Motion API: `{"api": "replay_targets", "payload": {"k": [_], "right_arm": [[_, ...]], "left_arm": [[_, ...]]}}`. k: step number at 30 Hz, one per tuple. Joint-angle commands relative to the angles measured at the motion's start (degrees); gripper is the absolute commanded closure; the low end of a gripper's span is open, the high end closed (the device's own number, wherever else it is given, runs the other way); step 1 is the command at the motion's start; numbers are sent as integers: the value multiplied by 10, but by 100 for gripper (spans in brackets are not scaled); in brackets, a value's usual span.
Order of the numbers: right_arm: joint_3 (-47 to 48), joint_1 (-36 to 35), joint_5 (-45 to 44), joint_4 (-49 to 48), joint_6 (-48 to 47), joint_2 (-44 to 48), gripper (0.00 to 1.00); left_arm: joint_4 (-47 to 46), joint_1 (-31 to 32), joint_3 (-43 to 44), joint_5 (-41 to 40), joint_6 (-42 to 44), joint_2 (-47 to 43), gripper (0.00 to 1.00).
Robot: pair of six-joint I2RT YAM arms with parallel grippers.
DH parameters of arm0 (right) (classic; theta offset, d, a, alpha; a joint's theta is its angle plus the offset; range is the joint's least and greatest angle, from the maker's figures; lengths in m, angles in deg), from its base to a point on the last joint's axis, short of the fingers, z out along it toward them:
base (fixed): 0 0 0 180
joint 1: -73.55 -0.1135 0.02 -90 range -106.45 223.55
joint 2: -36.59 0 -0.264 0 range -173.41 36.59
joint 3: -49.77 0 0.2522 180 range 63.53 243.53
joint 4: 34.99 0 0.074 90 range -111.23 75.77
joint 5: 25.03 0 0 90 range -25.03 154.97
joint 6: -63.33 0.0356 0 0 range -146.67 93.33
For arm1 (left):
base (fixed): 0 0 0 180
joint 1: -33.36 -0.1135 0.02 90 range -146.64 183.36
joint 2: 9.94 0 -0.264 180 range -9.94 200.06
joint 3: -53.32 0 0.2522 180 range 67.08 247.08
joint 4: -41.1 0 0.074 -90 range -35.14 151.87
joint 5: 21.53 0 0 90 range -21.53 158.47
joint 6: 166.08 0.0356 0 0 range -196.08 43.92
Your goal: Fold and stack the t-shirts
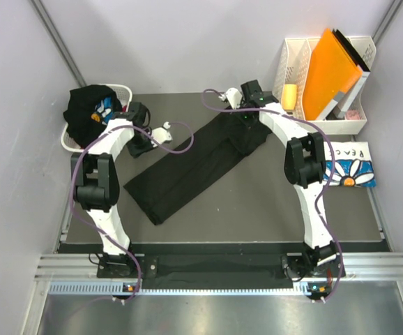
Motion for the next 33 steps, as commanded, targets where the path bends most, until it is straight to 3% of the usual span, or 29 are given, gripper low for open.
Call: {"api": "replay_targets", "payload": {"k": [1,19,33], "right_arm": [[25,-3,4,-11,8,-13,100],[55,-6,-31,-22,4,-74,100],[76,-28,-126,-97,-96,-127,100]], "left_arm": [[-46,-5,-21,41,5,-66,100],[-60,-5,-57,35,11,-98,100],[-72,0,-59,21,18,-96,100]]}}
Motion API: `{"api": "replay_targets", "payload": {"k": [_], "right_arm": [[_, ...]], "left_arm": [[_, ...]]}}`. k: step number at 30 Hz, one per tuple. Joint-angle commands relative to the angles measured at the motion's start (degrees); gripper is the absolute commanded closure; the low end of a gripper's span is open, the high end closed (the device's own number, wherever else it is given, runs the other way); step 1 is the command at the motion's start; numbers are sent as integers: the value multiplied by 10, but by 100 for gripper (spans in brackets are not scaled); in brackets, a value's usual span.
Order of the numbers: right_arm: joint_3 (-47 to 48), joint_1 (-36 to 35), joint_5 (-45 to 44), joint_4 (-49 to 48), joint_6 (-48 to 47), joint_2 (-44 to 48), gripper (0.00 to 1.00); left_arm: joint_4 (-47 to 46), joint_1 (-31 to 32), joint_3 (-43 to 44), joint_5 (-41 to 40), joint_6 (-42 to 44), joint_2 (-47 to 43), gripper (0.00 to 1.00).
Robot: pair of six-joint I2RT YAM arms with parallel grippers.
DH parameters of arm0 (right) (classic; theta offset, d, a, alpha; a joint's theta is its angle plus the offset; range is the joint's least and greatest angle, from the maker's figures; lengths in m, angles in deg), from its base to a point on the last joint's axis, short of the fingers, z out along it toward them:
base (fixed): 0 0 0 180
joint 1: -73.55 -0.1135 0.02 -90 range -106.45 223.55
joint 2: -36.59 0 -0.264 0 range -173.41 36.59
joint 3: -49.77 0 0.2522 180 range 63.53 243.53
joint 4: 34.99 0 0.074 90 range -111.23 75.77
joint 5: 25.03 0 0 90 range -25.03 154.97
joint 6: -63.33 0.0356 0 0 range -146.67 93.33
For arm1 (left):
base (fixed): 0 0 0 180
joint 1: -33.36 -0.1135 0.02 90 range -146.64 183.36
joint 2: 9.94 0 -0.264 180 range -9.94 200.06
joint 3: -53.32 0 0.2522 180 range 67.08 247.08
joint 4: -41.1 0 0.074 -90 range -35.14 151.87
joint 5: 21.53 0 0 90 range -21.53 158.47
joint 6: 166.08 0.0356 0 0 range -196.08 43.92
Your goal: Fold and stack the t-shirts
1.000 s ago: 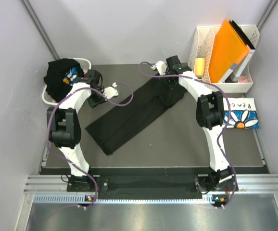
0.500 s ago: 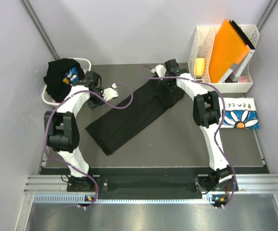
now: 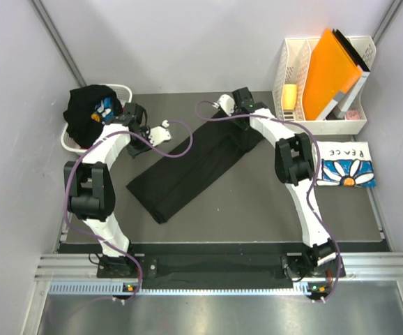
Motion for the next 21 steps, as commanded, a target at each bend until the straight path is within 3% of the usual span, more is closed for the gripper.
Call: {"api": "replay_targets", "payload": {"k": [1,21], "right_arm": [[27,-11,-45,-64,-50,-39,100],[40,-43,-67,-132,-134,-76,100]], "left_arm": [[-17,1,0,-2,11,-24,100],[-85,12,-36,-9,9,-48,100]]}}
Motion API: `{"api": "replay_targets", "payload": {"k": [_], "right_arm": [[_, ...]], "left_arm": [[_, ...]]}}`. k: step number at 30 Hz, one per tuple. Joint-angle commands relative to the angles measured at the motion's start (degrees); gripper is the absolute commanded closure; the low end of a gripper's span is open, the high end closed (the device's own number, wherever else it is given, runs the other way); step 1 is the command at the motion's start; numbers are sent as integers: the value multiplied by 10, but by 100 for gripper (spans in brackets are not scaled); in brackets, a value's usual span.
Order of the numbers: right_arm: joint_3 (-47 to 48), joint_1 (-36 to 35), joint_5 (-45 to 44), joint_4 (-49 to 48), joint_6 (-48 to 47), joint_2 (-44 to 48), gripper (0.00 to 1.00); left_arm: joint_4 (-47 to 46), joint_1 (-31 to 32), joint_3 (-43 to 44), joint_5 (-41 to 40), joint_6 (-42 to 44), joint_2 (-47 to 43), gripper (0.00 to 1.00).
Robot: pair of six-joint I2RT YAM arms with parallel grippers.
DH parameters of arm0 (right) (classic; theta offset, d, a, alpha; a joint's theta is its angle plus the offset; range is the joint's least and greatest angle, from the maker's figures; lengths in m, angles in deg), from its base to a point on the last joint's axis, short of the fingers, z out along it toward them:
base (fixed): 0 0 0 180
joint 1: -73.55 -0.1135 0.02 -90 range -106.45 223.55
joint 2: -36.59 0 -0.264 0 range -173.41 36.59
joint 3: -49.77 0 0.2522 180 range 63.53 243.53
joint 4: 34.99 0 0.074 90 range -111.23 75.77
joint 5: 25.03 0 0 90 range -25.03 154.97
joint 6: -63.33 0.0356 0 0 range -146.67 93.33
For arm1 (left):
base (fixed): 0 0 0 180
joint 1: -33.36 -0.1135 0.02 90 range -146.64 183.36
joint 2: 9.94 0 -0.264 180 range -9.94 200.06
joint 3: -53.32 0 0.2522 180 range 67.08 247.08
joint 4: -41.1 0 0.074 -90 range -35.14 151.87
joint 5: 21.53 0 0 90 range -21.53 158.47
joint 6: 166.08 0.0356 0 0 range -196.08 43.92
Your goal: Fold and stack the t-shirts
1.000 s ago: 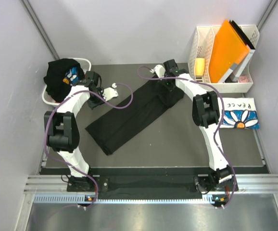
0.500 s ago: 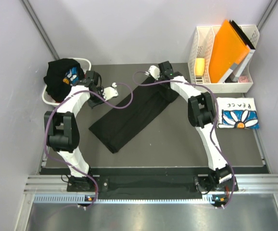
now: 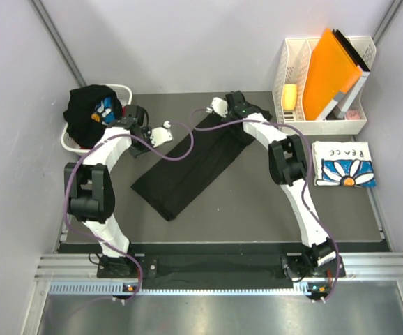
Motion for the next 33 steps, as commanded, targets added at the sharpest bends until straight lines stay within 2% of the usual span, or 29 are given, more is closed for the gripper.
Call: {"api": "replay_targets", "payload": {"k": [1,6,10,16,18,21,24,26,33], "right_arm": [[15,-19,25,-32,-17,-29,100],[14,-36,46,-33,-25,-28,100],[12,-47,68,-32,-25,-26,100],[5,-65,81,-31,-24,-19,100],[-10,-73,56,-58,-34,-19,100],[-32,-73,-32,-124,-44,-16,100],[-47,-60,-66,-141,-30,0,100],[-70,-55,-118,-177,-35,18,100],[-107,-34,-149,-163,4,65,97]], "left_arm": [[-41,5,-7,-6,0,-40,100],[-130,1,-42,-72,-29,-63,100],[-181,-11,-43,-101,-96,-74,100],[-189,-29,-49,-90,-122,-95,100],[-196,-29,-60,-93,-121,-103,100],[-195,-29,-63,-87,-128,-111,99],[-197,-29,-71,-82,-123,-117,99],[-203,-29,-78,-81,-121,-120,98],[-207,-29,-81,-75,-118,-125,98]]}}
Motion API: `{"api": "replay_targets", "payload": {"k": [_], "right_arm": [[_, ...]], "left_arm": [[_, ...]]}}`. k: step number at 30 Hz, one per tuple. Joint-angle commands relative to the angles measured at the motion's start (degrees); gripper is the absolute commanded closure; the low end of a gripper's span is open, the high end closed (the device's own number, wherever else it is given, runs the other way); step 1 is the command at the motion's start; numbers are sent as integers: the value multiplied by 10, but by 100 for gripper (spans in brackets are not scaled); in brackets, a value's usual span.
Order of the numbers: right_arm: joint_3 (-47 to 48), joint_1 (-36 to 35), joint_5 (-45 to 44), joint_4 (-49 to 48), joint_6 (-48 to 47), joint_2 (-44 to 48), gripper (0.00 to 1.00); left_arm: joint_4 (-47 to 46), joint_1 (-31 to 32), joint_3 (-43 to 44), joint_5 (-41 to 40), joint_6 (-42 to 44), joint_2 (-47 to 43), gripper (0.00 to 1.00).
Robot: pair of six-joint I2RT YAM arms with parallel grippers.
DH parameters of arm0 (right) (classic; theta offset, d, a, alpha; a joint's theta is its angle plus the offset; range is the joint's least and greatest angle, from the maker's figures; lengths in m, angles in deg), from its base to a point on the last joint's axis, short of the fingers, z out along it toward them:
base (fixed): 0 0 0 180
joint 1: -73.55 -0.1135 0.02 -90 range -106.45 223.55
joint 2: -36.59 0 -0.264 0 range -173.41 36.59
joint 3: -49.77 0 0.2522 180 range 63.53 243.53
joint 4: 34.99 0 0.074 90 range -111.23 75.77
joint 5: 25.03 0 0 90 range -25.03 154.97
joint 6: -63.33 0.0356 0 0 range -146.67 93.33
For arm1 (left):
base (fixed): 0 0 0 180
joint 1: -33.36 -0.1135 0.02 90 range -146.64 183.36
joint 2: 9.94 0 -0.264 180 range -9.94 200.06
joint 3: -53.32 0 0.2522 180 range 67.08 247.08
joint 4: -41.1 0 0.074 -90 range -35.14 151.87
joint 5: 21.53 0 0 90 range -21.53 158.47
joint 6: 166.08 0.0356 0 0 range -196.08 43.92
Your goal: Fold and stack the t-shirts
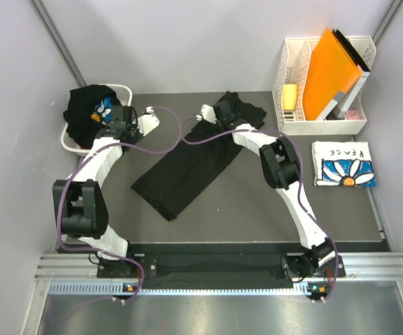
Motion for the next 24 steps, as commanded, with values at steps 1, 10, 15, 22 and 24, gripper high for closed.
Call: {"api": "replay_targets", "payload": {"k": [1,10,15,22,24], "right_arm": [[-14,21,-64,1,47,59,97],[-24,37,-69,8,60,76,96],[-9,43,-70,18,68,77,96],[-12,73,-54,20,230,167,97],[-9,77,-48,28,262,192,91]], "left_arm": [[-30,0,0,10,-3,-29,98],[-25,0,4,14,-7,-36,98],[-23,0,4,16,-10,-38,98],[21,0,-13,71,16,-58,84],[43,0,-32,121,44,-65,78]]}}
